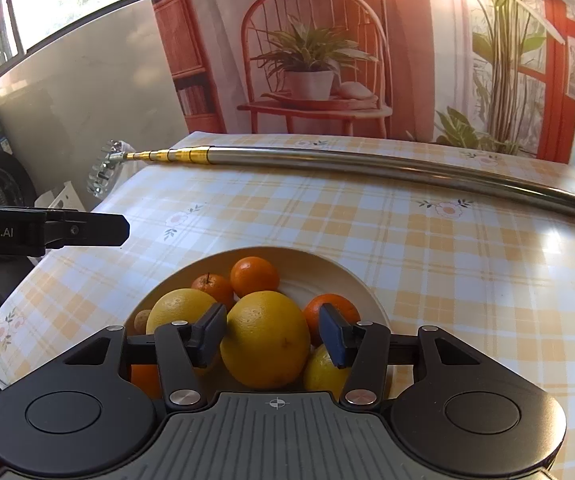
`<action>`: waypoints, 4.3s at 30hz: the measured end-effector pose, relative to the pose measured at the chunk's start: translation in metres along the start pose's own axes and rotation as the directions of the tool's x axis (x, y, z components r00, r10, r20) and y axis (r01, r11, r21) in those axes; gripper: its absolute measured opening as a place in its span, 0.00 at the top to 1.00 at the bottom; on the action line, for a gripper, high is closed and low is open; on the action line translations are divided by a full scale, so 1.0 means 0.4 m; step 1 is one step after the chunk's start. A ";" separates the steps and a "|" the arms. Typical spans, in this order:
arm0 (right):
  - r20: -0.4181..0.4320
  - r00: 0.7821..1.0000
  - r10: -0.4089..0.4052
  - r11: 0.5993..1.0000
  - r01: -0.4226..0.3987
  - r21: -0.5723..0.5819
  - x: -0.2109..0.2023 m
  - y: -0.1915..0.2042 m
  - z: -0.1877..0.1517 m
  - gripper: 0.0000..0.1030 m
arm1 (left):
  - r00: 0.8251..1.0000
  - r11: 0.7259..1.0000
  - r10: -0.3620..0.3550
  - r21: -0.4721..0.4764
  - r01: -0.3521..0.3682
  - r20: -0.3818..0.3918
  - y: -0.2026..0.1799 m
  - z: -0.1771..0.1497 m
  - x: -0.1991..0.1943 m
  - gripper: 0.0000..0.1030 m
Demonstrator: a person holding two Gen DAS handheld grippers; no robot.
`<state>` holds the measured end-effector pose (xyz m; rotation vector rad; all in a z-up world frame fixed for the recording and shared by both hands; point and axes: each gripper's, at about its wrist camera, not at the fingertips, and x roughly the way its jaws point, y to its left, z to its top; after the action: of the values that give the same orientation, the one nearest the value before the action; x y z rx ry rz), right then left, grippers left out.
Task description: Organize fruits
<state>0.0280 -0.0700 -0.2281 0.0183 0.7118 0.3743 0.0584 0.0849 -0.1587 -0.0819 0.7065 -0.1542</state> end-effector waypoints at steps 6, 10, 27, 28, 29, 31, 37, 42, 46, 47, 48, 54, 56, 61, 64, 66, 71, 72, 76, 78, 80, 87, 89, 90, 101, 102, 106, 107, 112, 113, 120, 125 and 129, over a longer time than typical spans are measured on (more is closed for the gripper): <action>0.018 0.999 -0.042 0.999 0.043 -0.014 -0.015 0.006 0.008 0.49 | 1.000 1.000 0.000 0.001 0.000 0.000 0.000 0.000 0.000 0.09; 0.025 0.998 -0.063 0.998 0.063 0.012 -0.023 -0.006 0.011 0.36 | 1.000 1.000 0.000 0.001 0.000 0.001 0.000 -0.001 -0.001 0.09; 0.038 0.994 -0.106 0.990 0.102 0.094 -0.056 -0.042 0.029 0.01 | 1.000 1.000 -0.001 0.016 0.001 0.013 -0.005 0.007 -0.016 0.09; 0.045 0.993 -0.113 0.990 0.108 0.091 -0.062 -0.040 0.034 0.01 | 1.000 1.000 -0.001 0.019 0.001 0.015 -0.006 0.009 -0.018 0.09; 0.054 0.991 -0.119 0.990 0.114 0.087 -0.069 -0.038 0.041 0.01 | 1.000 1.000 -0.002 0.024 0.002 0.019 -0.009 0.013 -0.020 0.09; 0.076 0.989 -0.127 0.989 0.120 0.082 -0.091 -0.033 0.056 0.01 | 0.999 0.999 -0.006 0.032 0.005 0.033 -0.012 0.022 -0.030 0.09; 0.170 0.974 -0.152 0.986 0.137 0.095 -0.181 -0.030 0.130 0.00 | 0.993 0.998 -0.038 0.054 0.032 0.111 -0.029 0.085 -0.089 0.09; 0.249 0.950 -0.190 0.980 0.169 0.102 -0.264 -0.027 0.193 0.00 | 0.982 0.995 -0.039 0.096 0.021 0.183 -0.059 0.141 -0.151 0.08; 0.300 0.931 -0.207 0.978 0.185 0.101 -0.326 -0.018 0.231 0.00 | 0.968 0.993 -0.064 0.112 0.038 0.242 -0.080 0.181 -0.201 0.06; 0.312 0.926 -0.212 0.977 0.190 0.099 -0.340 -0.014 0.239 0.00 | 0.963 0.993 -0.070 0.115 0.041 0.261 -0.088 0.191 -0.214 0.05; 0.325 0.920 -0.217 0.976 0.196 0.097 -0.355 -0.010 0.249 0.00 | 0.958 0.992 -0.073 0.116 0.042 0.277 -0.094 0.199 -0.226 0.04; 0.386 0.895 -0.222 0.975 0.195 0.108 -0.414 -0.009 0.273 0.00 | 0.936 0.991 -0.075 0.127 0.033 0.343 -0.129 0.230 -0.272 0.00; 0.395 0.890 -0.227 0.974 0.199 0.112 -0.426 -0.012 0.275 0.00 | 0.933 0.991 -0.068 0.130 0.022 0.354 -0.136 0.234 -0.278 0.00; 0.398 0.886 -0.238 0.971 0.208 0.119 -0.438 -0.016 0.267 0.00 | 0.935 0.993 -0.068 0.117 0.029 0.348 -0.139 0.236 -0.283 0.00; 0.399 0.884 -0.242 0.970 0.209 0.126 -0.440 -0.018 0.262 0.00 | 0.938 0.994 -0.063 0.110 0.026 0.341 -0.134 0.235 -0.283 0.00; 0.399 0.884 -0.245 0.969 0.209 0.131 -0.440 -0.016 0.257 0.00 | 0.939 0.994 -0.058 0.111 0.021 0.340 -0.131 0.235 -0.284 0.00; 0.400 0.881 -0.253 0.966 0.210 0.147 -0.448 -0.023 0.246 0.00 | 0.940 0.993 -0.050 0.117 0.010 0.338 -0.134 0.238 -0.288 0.00; 0.400 0.881 -0.253 0.966 0.209 0.150 -0.449 -0.024 0.244 0.00 | 0.940 0.993 -0.048 0.119 0.008 0.337 -0.135 0.238 -0.288 0.00; 0.401 0.881 -0.253 0.966 0.206 0.156 -0.454 -0.028 0.239 0.00 | 0.941 0.992 -0.049 0.127 0.006 0.336 -0.139 0.234 -0.293 0.00; 0.399 0.881 -0.253 0.966 0.206 0.158 -0.455 -0.029 0.238 0.00 | 0.941 0.991 -0.050 0.131 0.005 0.336 -0.141 0.232 -0.295 0.00; 0.401 0.880 -0.254 0.966 0.206 0.158 -0.458 -0.027 0.237 0.00 | 0.941 0.991 -0.049 0.136 0.002 0.336 -0.144 0.233 -0.295 0.00; 0.404 0.879 -0.255 0.965 0.207 0.161 -0.461 -0.028 0.236 0.00 | 0.941 0.988 -0.048 0.151 -0.004 0.335 -0.147 0.228 -0.299 0.00; 0.404 0.878 -0.256 0.965 0.207 0.162 -0.462 -0.029 0.235 0.00 | 0.941 0.988 -0.047 0.155 -0.005 0.335 -0.146 0.229 -0.300 0.00; 0.404 0.879 -0.255 0.965 0.206 0.161 -0.462 -0.029 0.235 0.00 | 0.941 0.988 -0.048 0.157 -0.005 0.335 -0.146 0.228 -0.301 0.00; 0.405 0.878 -0.255 0.965 0.207 0.161 -0.462 -0.029 0.235 0.00 | 0.939 0.984 -0.054 0.177 -0.007 0.339 -0.149 0.226 -0.305 0.00; 0.405 0.878 -0.256 0.965 0.207 0.160 -0.462 -0.029 0.235 0.00 | 0.939 0.984 -0.054 0.178 -0.008 0.340 -0.148 0.226 -0.306 0.00; 0.404 0.878 -0.255 0.965 0.206 0.161 -0.462 -0.028 0.234 0.00 | 0.938 0.983 -0.056 0.182 -0.008 0.343 -0.147 0.226 -0.309 0.00; 0.404 0.878 -0.256 0.965 0.207 0.161 -0.462 -0.028 0.234 0.00 | 0.937 0.983 -0.056 0.183 -0.008 0.344 -0.147 0.225 -0.310 0.00; 0.404 0.878 -0.256 0.965 0.207 0.161 -0.462 -0.027 0.234 0.00 | 0.936 0.982 -0.057 0.187 -0.010 0.347 -0.147 0.226 -0.311 0.00; 0.404 0.878 -0.256 0.965 0.207 0.161 -0.462 -0.027 0.234 0.00 | 0.936 0.982 -0.058 0.187 -0.009 0.347 -0.147 0.227 -0.312 0.00; 0.402 0.880 -0.255 0.965 0.204 0.165 -0.464 -0.028 0.233 0.00 | 0.935 0.981 -0.057 0.195 -0.013 0.349 -0.149 0.226 -0.313 0.00; 0.402 0.880 -0.254 0.965 0.203 0.165 -0.464 -0.028 0.233 0.00 | 0.934 0.980 -0.060 0.199 -0.012 0.353 -0.146 0.228 -0.314 0.00; 0.401 0.880 -0.254 0.965 0.203 0.165 -0.465 -0.026 0.231 0.00 | 0.933 0.979 -0.065 0.202 -0.008 0.353 -0.146 0.227 -0.316 0.00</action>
<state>-0.0384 -0.1329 -0.0414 0.1228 0.3008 0.0909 0.0163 0.0509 -0.0017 0.0724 0.3214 -0.2311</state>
